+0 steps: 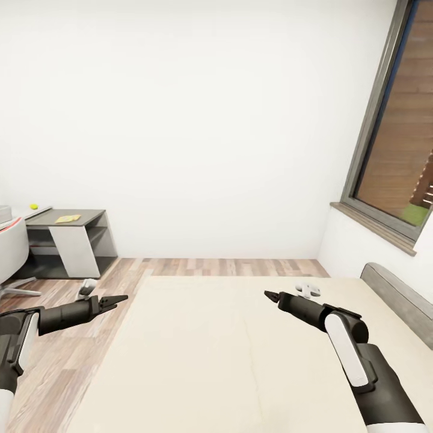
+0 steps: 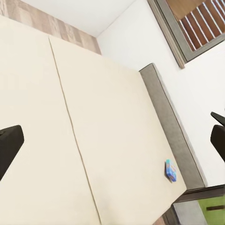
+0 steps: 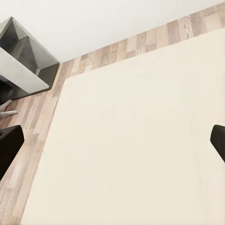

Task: Put all the toys in the child's room - the three board games (two on the bed and one on the table), the two jigsaw puzzles on the table, and the tennis ball on the table - inside the toy box on the table in the child's room.

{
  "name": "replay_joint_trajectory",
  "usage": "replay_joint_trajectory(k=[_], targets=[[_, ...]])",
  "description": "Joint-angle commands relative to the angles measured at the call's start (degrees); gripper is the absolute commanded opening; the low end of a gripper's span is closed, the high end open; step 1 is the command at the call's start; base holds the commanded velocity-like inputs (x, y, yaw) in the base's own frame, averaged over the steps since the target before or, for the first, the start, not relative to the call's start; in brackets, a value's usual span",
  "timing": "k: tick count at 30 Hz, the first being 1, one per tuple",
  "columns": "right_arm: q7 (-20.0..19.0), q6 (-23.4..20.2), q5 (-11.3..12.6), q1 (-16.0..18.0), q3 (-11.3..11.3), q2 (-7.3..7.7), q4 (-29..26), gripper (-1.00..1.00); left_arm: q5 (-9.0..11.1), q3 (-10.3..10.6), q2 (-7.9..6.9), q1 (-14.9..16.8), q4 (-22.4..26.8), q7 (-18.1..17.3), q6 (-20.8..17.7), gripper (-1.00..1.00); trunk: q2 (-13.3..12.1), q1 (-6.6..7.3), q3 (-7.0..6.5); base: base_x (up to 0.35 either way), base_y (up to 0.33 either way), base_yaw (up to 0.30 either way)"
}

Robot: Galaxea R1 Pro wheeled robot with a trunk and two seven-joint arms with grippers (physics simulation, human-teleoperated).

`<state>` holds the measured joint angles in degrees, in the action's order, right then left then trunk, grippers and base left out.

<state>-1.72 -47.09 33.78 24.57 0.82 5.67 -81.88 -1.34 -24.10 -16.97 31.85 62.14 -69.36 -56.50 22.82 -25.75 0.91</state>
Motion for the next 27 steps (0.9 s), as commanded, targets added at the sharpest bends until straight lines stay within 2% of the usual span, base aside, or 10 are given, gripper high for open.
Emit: replay_joint_trajectory(k=[1,27], targets=[[-0.17,-0.33,-0.03,0.04,0.09,-0.01,-0.04,1.00,-0.15,-0.07,0.01,0.06,0.00,-0.32,-0.54,1.00,0.10,-0.03,0.12,0.000,-0.022,0.000],[-0.12,-0.63,0.17,0.04,0.06,-0.10,-0.04,1.00,-0.15,-0.07,0.01,0.06,0.00,-0.25,-0.54,1.00,0.10,-0.03,1.64,0.000,-0.003,0.000]])
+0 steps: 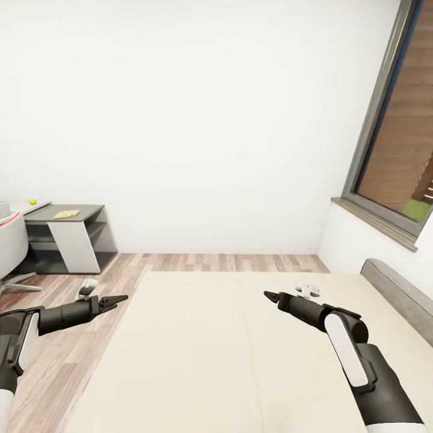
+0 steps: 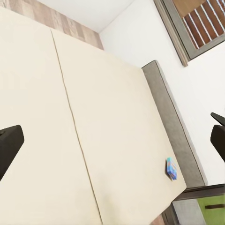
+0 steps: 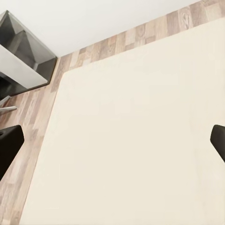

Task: Put all the toys in the child's room - the three board games (two on the bed and one on the table), the two jigsaw puzzles on the table, and the tennis ball on the table - inside the toy box on the table in the child's room.

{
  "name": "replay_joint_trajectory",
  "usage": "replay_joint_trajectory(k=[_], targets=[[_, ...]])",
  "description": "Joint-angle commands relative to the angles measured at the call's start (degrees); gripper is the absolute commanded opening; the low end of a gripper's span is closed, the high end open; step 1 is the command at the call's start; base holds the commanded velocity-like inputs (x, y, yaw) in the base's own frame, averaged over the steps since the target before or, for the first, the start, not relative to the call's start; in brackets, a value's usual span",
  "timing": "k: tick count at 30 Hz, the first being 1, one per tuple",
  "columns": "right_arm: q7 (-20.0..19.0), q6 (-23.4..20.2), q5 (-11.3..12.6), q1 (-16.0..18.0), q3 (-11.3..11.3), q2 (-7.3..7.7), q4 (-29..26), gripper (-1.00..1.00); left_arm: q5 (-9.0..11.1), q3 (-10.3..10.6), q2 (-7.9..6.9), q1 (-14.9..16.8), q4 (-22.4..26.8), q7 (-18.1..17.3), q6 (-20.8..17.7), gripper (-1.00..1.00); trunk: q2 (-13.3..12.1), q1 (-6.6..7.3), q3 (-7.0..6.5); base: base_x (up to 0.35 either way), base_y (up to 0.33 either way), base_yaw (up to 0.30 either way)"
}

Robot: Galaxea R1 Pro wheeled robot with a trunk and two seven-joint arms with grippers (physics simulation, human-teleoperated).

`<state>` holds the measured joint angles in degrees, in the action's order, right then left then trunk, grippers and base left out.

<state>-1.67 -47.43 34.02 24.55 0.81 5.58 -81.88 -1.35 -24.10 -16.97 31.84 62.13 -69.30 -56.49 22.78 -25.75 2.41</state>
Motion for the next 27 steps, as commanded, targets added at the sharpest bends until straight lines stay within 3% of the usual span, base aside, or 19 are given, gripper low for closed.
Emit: replay_joint_trajectory(k=[1,27], targets=[[-0.18,-0.30,-0.07,0.06,0.07,-0.01,-0.04,1.00,-0.15,-0.07,0.01,0.07,0.01,-0.31,-0.55,1.00,0.14,-0.04,0.21,0.000,0.000,0.000],[-0.18,-0.22,-0.11,0.06,0.07,-0.02,-0.04,1.00,-0.15,-0.07,0.01,0.06,0.01,-0.31,-0.55,1.00,0.14,-0.04,1.97,0.000,0.000,0.000]])
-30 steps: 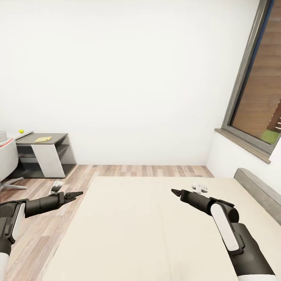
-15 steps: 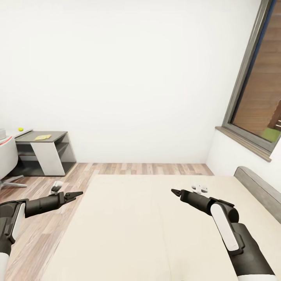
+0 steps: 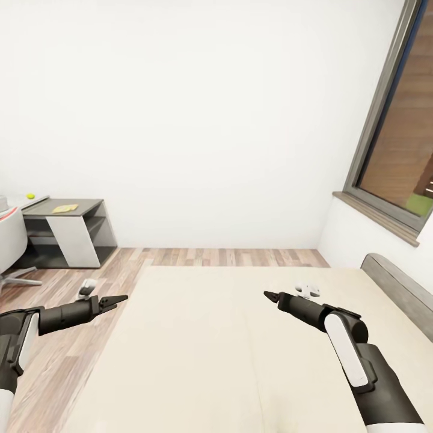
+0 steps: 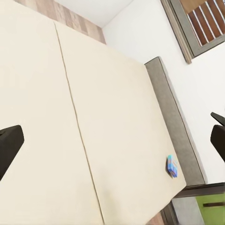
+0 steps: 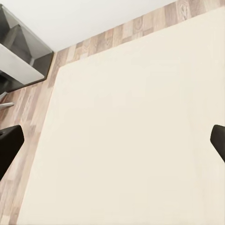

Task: Put all the toys in the child's room - the three board games (two on the bed and one on the table), the two jigsaw puzzles on the table, and the tennis ball on the table - inside the toy box on the table in the child's room.

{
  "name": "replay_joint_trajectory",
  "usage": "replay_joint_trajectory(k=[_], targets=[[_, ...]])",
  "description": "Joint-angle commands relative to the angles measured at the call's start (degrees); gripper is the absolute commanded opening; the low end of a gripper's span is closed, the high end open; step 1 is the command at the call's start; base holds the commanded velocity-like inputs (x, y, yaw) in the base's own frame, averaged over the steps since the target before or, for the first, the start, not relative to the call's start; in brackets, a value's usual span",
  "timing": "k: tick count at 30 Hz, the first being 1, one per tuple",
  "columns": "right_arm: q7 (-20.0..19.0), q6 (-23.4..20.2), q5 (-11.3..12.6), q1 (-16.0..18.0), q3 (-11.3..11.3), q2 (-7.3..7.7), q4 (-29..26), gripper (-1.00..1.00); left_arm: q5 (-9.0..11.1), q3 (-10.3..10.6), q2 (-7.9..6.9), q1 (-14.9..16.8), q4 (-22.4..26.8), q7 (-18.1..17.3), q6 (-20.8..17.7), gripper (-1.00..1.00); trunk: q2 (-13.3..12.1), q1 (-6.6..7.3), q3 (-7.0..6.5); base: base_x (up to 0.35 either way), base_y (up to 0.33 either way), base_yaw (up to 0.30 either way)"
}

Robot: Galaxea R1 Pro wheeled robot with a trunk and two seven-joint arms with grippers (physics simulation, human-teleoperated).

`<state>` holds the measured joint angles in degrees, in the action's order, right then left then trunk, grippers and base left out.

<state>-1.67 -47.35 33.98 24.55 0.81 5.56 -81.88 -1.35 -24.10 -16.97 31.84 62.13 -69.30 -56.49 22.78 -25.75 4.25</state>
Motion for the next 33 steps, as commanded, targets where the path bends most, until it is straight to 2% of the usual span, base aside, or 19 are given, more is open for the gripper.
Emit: replay_joint_trajectory(k=[1,17,33], targets=[[-0.18,-0.30,-0.07,0.06,0.07,0.01,-0.04,1.00,-0.15,-0.07,0.01,0.07,0.01,-0.31,-0.55,1.00,0.14,-0.04,0.20,0.000,0.000,0.000],[-0.18,-0.29,-0.06,0.06,0.07,0.07,-0.04,1.00,-0.15,-0.07,0.01,0.05,0.01,-0.31,-0.55,1.00,0.14,-0.04,1.23,0.000,0.000,0.000],[-0.18,-0.29,-0.14,0.06,0.07,0.07,-0.04,1.00,-0.15,-0.07,0.01,0.06,0.01,-0.33,-0.19,1.00,0.14,-0.04,1.40,0.000,0.000,0.000]])
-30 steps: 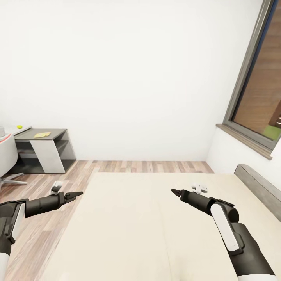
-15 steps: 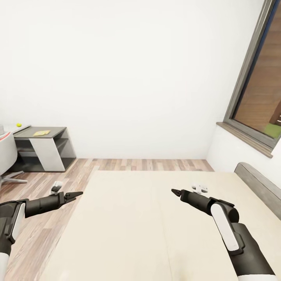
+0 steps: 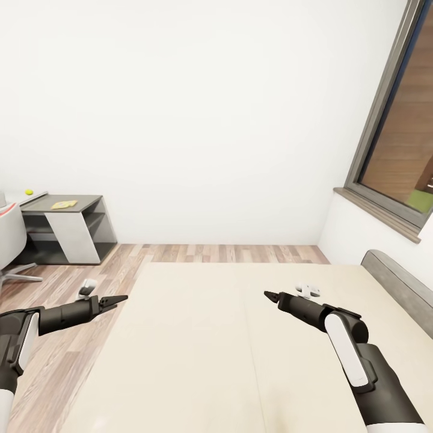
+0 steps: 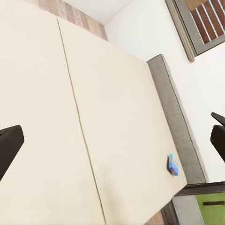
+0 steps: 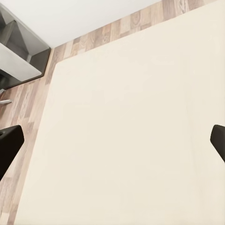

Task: Put all the toys in the child's room - the three board games (two on the bed and one on the table), the two jigsaw puzzles on the table, and the tennis ball on the table - inside the toy box on the table in the child's room.

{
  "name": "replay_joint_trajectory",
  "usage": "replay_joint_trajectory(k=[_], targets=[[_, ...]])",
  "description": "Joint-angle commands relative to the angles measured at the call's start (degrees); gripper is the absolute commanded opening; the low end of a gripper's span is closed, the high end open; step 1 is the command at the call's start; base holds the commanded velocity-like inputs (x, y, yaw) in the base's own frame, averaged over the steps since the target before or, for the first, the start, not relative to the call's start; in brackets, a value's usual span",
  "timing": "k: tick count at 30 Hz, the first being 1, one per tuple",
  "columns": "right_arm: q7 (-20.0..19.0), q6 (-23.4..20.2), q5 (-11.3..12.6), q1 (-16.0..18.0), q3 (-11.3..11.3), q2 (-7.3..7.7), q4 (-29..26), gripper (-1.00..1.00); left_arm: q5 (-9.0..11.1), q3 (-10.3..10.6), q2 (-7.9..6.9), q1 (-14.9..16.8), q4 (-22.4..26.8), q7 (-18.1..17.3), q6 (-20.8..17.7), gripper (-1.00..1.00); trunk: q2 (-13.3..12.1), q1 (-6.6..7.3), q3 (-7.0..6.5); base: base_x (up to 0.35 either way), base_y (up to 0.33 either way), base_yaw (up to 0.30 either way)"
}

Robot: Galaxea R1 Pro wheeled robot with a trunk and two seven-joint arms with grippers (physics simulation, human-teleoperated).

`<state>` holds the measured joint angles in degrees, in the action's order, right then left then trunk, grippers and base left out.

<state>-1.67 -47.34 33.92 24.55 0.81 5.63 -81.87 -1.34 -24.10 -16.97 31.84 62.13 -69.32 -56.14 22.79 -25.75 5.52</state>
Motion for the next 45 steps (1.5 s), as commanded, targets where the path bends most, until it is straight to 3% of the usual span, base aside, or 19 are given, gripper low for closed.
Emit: replay_joint_trajectory(k=[1,12,45], targets=[[-0.18,-0.30,-0.07,0.05,0.07,0.00,-0.04,1.00,-0.15,-0.07,0.01,0.07,0.01,-0.31,-0.32,1.00,0.13,-0.04,0.13,0.000,0.000,0.000],[-0.18,-0.30,-0.08,0.05,0.07,0.00,-0.04,1.00,-0.09,-0.07,0.17,0.06,0.01,-0.30,1.35,1.00,0.13,-0.04,0.14,0.000,0.000,0.000],[-0.18,-0.30,-0.08,0.05,0.07,0.00,-0.04,1.00,-0.12,-0.07,0.18,0.07,0.01,-0.22,1.55,1.00,0.13,-0.04,0.14,0.000,-0.035,0.000]])
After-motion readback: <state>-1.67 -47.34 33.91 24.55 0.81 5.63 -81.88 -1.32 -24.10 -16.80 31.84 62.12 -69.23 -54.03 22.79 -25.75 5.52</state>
